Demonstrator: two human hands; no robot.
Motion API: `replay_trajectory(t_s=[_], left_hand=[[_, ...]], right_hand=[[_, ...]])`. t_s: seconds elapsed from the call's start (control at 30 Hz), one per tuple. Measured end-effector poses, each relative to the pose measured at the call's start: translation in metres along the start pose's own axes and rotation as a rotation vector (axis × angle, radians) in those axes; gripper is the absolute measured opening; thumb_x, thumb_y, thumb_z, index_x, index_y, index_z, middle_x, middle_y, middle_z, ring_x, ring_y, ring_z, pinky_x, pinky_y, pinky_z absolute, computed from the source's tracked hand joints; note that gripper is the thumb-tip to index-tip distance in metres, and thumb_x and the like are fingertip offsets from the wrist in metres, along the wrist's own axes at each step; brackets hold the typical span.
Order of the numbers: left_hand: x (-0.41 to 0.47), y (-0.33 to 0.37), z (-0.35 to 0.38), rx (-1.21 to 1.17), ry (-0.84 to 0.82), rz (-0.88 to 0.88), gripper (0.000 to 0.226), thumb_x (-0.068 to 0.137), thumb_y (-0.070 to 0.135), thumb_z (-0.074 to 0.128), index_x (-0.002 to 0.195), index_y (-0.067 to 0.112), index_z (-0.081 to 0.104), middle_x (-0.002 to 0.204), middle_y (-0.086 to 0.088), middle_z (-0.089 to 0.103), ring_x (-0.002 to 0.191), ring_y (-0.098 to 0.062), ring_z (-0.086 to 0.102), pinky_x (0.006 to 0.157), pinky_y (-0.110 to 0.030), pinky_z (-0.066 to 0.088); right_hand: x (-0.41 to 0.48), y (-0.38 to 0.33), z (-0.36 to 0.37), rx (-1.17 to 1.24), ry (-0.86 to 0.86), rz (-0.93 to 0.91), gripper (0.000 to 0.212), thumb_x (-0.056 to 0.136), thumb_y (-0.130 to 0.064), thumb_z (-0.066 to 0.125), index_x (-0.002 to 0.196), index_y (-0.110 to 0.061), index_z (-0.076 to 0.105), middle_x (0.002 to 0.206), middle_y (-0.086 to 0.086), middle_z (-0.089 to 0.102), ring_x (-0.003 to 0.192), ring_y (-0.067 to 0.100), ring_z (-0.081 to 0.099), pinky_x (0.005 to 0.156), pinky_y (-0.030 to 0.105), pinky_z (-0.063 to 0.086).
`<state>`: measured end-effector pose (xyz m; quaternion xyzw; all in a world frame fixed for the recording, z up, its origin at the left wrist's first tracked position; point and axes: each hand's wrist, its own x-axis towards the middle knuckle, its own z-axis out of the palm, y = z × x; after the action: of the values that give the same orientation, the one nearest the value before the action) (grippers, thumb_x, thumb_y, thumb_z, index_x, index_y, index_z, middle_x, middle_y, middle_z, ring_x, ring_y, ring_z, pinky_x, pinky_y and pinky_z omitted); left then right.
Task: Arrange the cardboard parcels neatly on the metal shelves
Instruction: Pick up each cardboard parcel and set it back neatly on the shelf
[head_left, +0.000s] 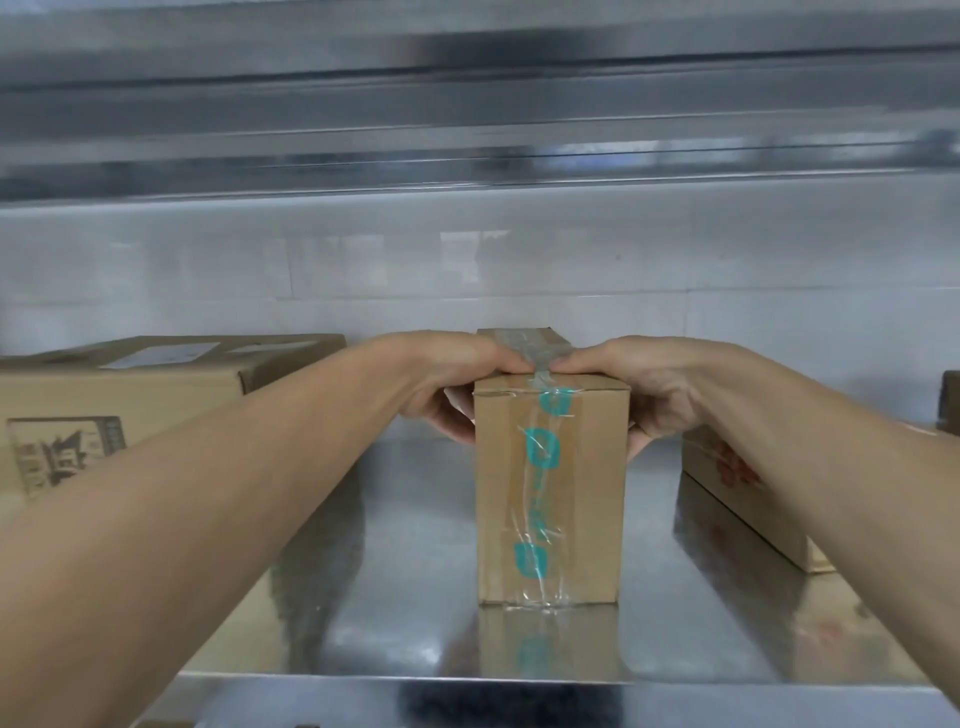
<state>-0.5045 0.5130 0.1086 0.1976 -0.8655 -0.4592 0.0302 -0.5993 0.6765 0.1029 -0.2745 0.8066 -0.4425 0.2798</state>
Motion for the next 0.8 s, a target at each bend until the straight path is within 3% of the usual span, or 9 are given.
replay_trajectory(t_s=[0.13,0.23,0.3,0.37,0.43,0.5,0.6,0.7,0.8], left_hand=[[-0.007,0.002,-0.001,-0.005,0.006,0.023,0.036,0.101,0.042,0.057,0.117,0.014,0.073,0.114,-0.007,0.076,0.11,-0.023,0.071,0.089,-0.042,0.061],[-0.011,0.001,-0.004,-0.019,0.039,0.095,0.031,0.101,0.044,0.057,0.106,0.019,0.075,0.11,-0.002,0.075,0.104,-0.016,0.067,0.066,-0.029,0.061],[-0.013,0.001,-0.005,-0.037,0.063,0.146,0.025,0.101,0.042,0.06,0.099,0.021,0.074,0.1,0.001,0.073,0.091,-0.012,0.067,0.059,-0.025,0.058],[-0.011,-0.003,-0.007,-0.083,0.102,0.198,0.019,0.098,0.037,0.066,0.105,0.02,0.071,0.097,0.002,0.076,0.087,-0.014,0.072,0.07,-0.028,0.06],[-0.009,-0.009,-0.006,-0.12,0.126,0.261,0.04,0.086,0.036,0.077,0.12,0.018,0.065,0.104,0.001,0.077,0.094,-0.017,0.075,0.082,-0.035,0.062],[-0.006,-0.017,-0.005,-0.159,0.172,0.287,0.064,0.073,0.035,0.085,0.127,0.016,0.054,0.112,0.0,0.075,0.096,-0.017,0.075,0.084,-0.039,0.063],[-0.009,-0.027,0.0,-0.209,0.22,0.323,0.066,0.079,0.023,0.088,0.128,0.013,0.044,0.119,-0.002,0.068,0.102,-0.018,0.072,0.082,-0.037,0.063],[-0.013,-0.039,0.007,-0.219,0.219,0.37,0.07,0.077,0.017,0.089,0.127,0.014,0.04,0.121,-0.002,0.062,0.108,-0.02,0.068,0.092,-0.043,0.059],[-0.013,-0.055,0.012,-0.183,0.231,0.385,0.082,0.062,0.024,0.093,0.123,0.019,0.039,0.119,-0.001,0.063,0.106,-0.022,0.07,0.094,-0.048,0.058]], right_hand=[[-0.006,0.0,-0.001,-0.008,0.041,-0.031,0.043,0.099,-0.045,0.063,0.119,-0.008,0.071,0.115,0.021,0.074,0.108,0.041,0.072,0.093,0.064,0.056],[-0.008,0.0,-0.005,-0.027,0.07,-0.08,0.044,0.099,-0.049,0.06,0.12,-0.012,0.072,0.118,0.017,0.075,0.11,0.038,0.071,0.091,0.061,0.058],[-0.01,0.002,-0.005,-0.035,0.086,-0.155,0.036,0.1,-0.047,0.06,0.121,-0.02,0.07,0.117,0.011,0.075,0.11,0.032,0.072,0.09,0.056,0.06],[-0.011,0.004,-0.002,-0.019,0.122,-0.249,0.028,0.1,-0.04,0.063,0.125,-0.027,0.063,0.115,0.003,0.076,0.106,0.025,0.073,0.087,0.051,0.062],[-0.012,0.007,0.003,0.003,0.17,-0.334,0.04,0.098,-0.032,0.068,0.133,-0.03,0.049,0.114,-0.002,0.073,0.099,0.019,0.074,0.079,0.046,0.063],[-0.011,0.012,0.009,0.036,0.184,-0.384,0.058,0.095,-0.025,0.073,0.139,-0.033,0.035,0.116,0.001,0.071,0.097,0.019,0.075,0.074,0.044,0.063],[-0.009,0.019,0.014,0.126,0.18,-0.405,0.069,0.093,-0.022,0.075,0.143,-0.035,0.028,0.117,0.007,0.067,0.103,0.023,0.073,0.079,0.05,0.064],[-0.007,0.023,0.014,0.27,0.18,-0.408,0.059,0.096,-0.036,0.068,0.141,-0.031,0.031,0.119,0.005,0.064,0.109,0.026,0.068,0.087,0.057,0.06],[-0.006,0.026,0.013,0.341,0.184,-0.398,0.055,0.097,-0.059,0.053,0.145,-0.04,0.032,0.118,0.009,0.06,0.105,0.03,0.066,0.088,0.06,0.059]])
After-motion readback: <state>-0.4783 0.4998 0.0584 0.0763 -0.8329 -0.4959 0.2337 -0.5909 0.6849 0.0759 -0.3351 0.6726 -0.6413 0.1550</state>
